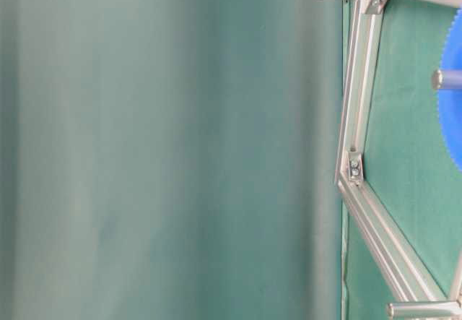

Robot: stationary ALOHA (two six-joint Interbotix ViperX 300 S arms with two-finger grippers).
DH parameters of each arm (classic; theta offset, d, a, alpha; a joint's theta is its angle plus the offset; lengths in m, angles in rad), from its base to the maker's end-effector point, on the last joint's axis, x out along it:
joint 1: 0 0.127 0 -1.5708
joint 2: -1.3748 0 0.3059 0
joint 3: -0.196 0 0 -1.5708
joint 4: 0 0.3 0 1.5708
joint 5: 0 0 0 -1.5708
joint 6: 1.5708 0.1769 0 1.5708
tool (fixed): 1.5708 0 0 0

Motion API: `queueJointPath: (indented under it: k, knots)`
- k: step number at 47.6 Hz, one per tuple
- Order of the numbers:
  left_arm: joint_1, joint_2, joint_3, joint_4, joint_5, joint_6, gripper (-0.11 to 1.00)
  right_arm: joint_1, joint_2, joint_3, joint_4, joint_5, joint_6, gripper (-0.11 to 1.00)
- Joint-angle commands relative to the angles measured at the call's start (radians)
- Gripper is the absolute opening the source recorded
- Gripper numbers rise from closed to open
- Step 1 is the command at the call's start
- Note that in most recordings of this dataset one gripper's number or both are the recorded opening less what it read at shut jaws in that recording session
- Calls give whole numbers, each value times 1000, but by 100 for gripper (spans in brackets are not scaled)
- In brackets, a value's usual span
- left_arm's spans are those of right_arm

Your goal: Find the location of the shaft and insert the gear.

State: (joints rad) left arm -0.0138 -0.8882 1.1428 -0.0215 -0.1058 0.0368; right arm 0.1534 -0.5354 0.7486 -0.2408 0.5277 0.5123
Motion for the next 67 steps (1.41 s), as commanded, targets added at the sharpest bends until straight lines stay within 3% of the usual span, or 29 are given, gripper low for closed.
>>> queueJointPath:
  k: [1, 29, 67]
  knots:
    - [-2, 6, -25, 0, -5, 0, 1, 2, -17, -5, -6, -8, 0, 87]
    - [-2, 5, -26, 0, -5, 0, 1, 3, -52, 84, -8, -72, 0, 87]
    - [-2, 6, -25, 0, -8, 0, 1, 2, -178, 275, -8, -192, -2, 87]
